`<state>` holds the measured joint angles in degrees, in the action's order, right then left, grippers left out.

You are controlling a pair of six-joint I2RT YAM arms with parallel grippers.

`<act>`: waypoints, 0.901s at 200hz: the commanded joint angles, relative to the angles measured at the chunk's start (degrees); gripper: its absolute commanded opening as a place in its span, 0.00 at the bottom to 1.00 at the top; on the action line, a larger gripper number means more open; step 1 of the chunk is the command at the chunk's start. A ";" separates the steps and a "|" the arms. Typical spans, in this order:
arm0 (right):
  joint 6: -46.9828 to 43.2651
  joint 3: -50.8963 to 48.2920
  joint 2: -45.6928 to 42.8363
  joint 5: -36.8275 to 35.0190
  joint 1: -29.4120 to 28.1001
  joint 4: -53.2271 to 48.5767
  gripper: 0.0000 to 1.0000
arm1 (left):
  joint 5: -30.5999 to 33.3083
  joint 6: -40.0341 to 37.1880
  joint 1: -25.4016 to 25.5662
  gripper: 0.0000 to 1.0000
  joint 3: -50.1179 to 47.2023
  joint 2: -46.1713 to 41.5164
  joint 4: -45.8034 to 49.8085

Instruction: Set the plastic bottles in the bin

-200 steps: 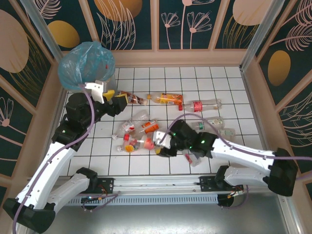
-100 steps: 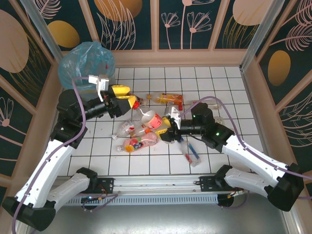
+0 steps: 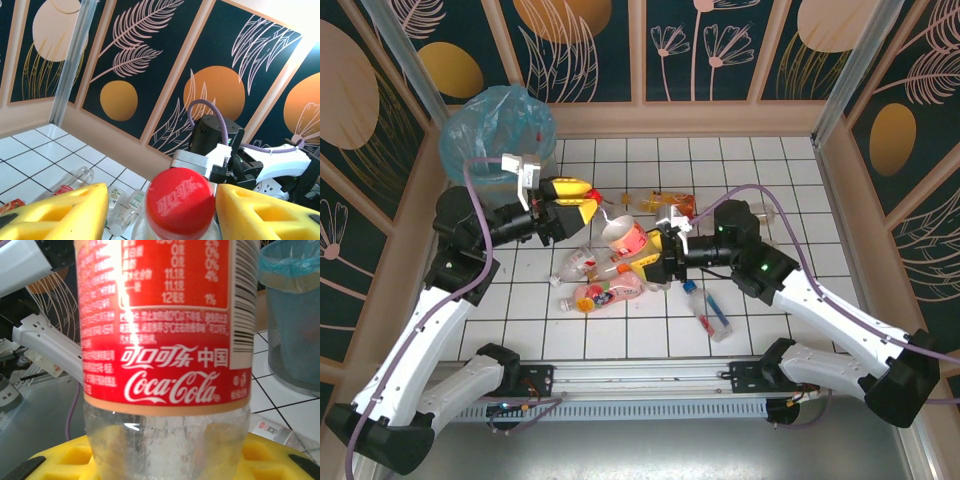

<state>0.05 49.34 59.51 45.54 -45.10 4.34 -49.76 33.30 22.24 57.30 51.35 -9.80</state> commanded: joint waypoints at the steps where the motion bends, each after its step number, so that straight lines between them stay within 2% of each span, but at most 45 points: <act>1: 1.57 2.46 0.61 2.26 -0.49 3.13 0.42 | -1.51 -0.34 0.08 0.58 -0.70 -0.91 -1.46; 30: 2.29 3.78 1.80 3.15 -1.08 2.96 0.42 | -1.49 -0.19 0.09 0.50 -0.79 -0.48 -1.51; 60: 3.11 4.97 2.67 3.65 -1.52 3.14 0.42 | -1.16 0.09 0.08 0.48 -0.84 -0.11 -1.83; 94: 2.27 5.49 3.03 3.78 -1.92 1.66 0.42 | 0.95 0.10 0.10 0.20 -0.64 -0.11 -1.77; 108: 1.99 5.27 2.80 3.18 -2.00 1.35 0.43 | 2.64 0.07 0.09 0.16 -0.49 -0.36 -1.54; 120: 1.81 5.11 2.55 2.73 -2.00 1.20 0.44 | 4.67 0.20 0.08 0.07 -0.37 -0.76 -1.58; 129: 1.79 4.99 2.33 2.12 -2.01 1.20 0.48 | 6.21 0.48 0.09 0.00 -0.39 -1.13 -1.93; 148: 1.75 4.58 1.28 -1.69 -2.09 1.50 0.61 | 9.83 1.05 0.08 0.00 -0.26 -1.90 -2.11; 159: 1.75 3.84 0.19 -4.64 -2.07 2.42 0.74 | 11.63 1.27 0.08 0.00 -0.11 -2.30 -2.13; 180: 2.01 2.31 -2.03 -11.54 -2.04 4.39 0.88 | 17.17 1.59 0.08 0.00 0.90 -3.09 -0.72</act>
<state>2.28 52.42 61.17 41.45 -46.65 5.37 -42.22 34.85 22.61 56.99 49.71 -9.98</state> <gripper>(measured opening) 0.812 0.193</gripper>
